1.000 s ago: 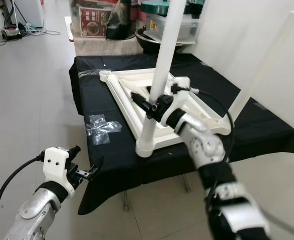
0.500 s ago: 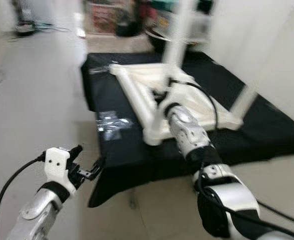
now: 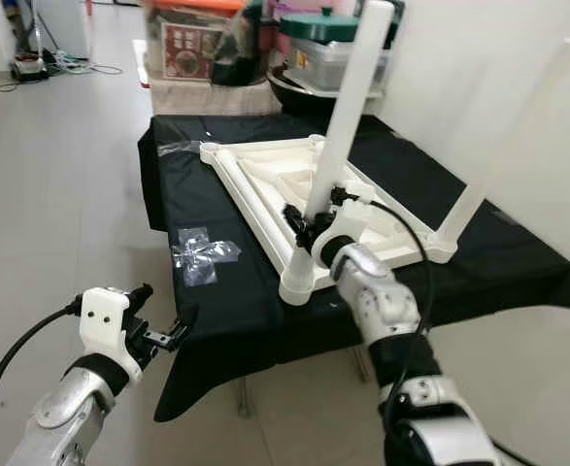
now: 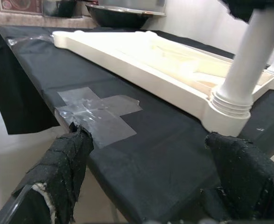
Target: Building children table
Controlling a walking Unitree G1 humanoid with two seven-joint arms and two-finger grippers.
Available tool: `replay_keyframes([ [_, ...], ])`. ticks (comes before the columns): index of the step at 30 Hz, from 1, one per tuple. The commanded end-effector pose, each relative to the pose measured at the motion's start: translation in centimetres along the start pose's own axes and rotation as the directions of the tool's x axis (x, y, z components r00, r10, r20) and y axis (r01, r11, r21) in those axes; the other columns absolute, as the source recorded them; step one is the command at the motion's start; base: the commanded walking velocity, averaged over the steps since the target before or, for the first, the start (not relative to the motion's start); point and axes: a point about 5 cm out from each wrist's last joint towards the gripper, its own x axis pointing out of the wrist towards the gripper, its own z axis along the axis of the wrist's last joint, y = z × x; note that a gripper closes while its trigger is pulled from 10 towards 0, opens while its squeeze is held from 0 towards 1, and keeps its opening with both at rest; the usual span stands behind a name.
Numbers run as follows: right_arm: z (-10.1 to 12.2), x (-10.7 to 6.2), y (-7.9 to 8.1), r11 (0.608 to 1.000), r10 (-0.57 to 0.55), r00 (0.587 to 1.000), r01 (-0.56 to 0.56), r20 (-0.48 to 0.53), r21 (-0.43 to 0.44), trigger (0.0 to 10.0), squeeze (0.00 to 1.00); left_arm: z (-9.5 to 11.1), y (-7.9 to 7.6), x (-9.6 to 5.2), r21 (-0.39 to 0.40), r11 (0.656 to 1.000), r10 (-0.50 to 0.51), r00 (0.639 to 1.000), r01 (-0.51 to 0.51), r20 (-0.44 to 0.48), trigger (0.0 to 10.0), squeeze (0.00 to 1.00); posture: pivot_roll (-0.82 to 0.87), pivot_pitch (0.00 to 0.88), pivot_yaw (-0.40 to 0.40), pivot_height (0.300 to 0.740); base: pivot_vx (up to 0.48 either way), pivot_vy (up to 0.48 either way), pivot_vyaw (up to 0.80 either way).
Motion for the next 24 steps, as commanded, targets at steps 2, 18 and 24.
replay_keyframes([
  [2, 1.9, 0.5, 1.6, 0.977, 0.207, 0.977, -0.205, 0.041, -0.051, 10.0, 0.0, -0.4, 0.0, -0.1, -0.005, 1.0, 0.003, 1.0, -0.003, -0.017, 10.0, 0.0, 0.15, 0.0, -0.127, 0.74, 0.0, 0.0, 0.0],
  [18, -4.3, -0.2, -3.5, 0.861, -0.501, 0.837, 0.507, -0.219, -0.034, 0.0, 0.0, -0.3, 0.1, -0.2, -0.001, 1.0, 0.008, 1.0, -0.008, -0.017, 10.0, 0.0, 0.17, 0.0, -0.133, 0.74, 0.0, 0.0, 0.0],
  [24, -6.9, -3.7, -4.0, 0.634, -0.762, 0.593, 0.765, -0.263, -0.112, 0.0, 0.0, -0.3, 0.1, -0.3, 0.002, 1.0, 0.005, 1.0, -0.005, -0.021, 10.0, 0.0, 0.15, 0.0, -0.119, 0.74, 0.0, 0.0, 0.0],
])
